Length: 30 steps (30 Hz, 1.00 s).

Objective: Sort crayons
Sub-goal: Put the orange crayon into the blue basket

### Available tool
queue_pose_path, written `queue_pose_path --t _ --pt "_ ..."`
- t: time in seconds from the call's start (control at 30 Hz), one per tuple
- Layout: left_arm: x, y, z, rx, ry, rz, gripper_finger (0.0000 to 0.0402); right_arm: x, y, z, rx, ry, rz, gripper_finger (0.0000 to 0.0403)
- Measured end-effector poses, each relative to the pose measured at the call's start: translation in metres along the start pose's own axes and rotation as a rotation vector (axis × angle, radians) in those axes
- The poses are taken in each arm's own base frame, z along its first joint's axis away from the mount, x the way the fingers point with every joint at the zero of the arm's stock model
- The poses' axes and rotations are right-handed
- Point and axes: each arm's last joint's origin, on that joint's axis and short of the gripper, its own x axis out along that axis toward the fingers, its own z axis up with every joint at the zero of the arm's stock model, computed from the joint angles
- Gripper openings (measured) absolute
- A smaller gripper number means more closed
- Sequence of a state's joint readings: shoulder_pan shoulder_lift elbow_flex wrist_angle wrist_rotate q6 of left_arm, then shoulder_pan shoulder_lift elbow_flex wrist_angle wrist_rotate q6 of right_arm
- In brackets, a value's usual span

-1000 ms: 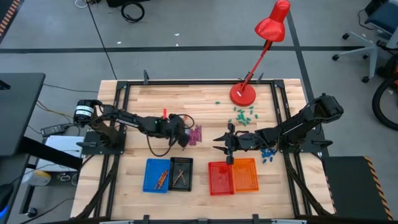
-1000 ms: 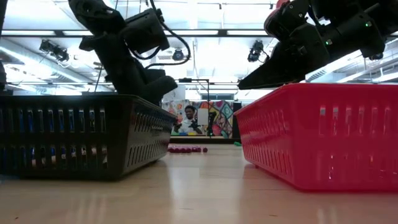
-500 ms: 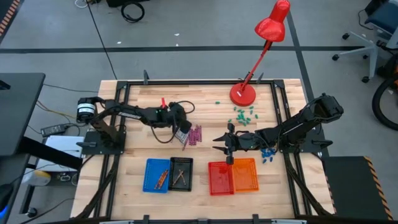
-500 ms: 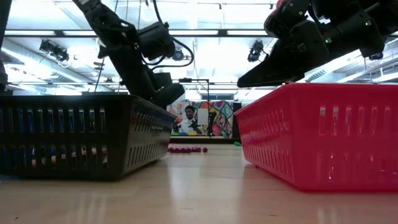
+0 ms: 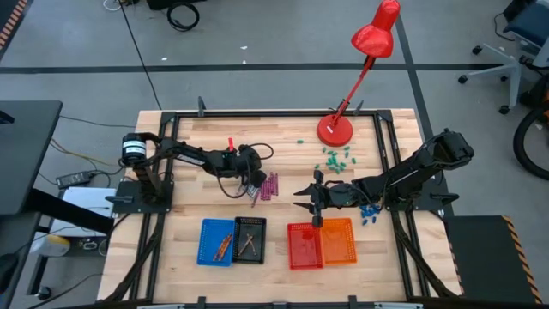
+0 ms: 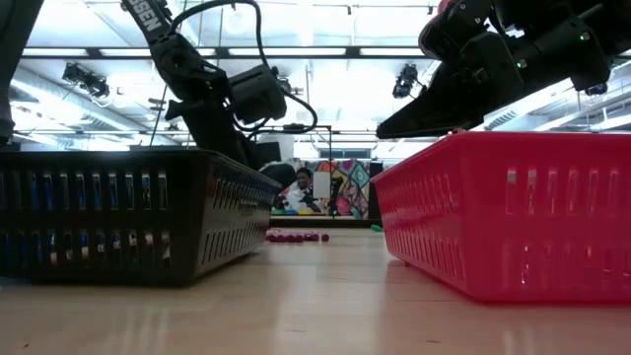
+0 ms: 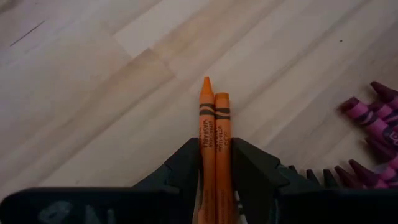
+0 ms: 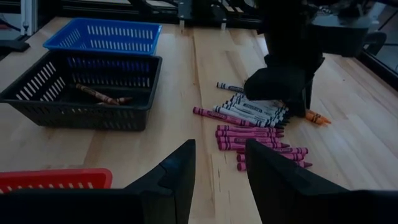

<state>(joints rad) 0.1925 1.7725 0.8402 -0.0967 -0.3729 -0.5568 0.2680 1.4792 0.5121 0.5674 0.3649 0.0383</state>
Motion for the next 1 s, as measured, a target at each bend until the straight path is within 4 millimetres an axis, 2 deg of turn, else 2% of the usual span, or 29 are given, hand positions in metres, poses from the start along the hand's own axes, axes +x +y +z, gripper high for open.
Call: queue_pose_path --t 0.3,0.53,0.67,0.8,1.0 --pt "0.001 0.004 0.002 0.015 0.027 -0.029 0.0106 0.000 0.000 0.000 -0.005 0.000 0.000 0.0144" --pt "0.003 0.009 0.006 0.074 0.030 -0.041 0.0077 0.000 0.000 0.000 -0.005 0.001 0.000 0.0144" --pt "0.008 0.020 0.013 0.083 0.024 -0.037 0.0074 0.000 0.000 0.000 -0.005 0.001 0.000 0.0144" --pt "0.011 0.027 0.019 0.062 0.022 -0.085 0.0076 0.000 0.000 0.000 -0.005 0.001 0.000 0.0144" --pt "0.012 0.023 0.023 0.026 0.000 -0.175 0.0064 0.000 0.000 0.000 -0.008 0.001 0.000 0.0144"
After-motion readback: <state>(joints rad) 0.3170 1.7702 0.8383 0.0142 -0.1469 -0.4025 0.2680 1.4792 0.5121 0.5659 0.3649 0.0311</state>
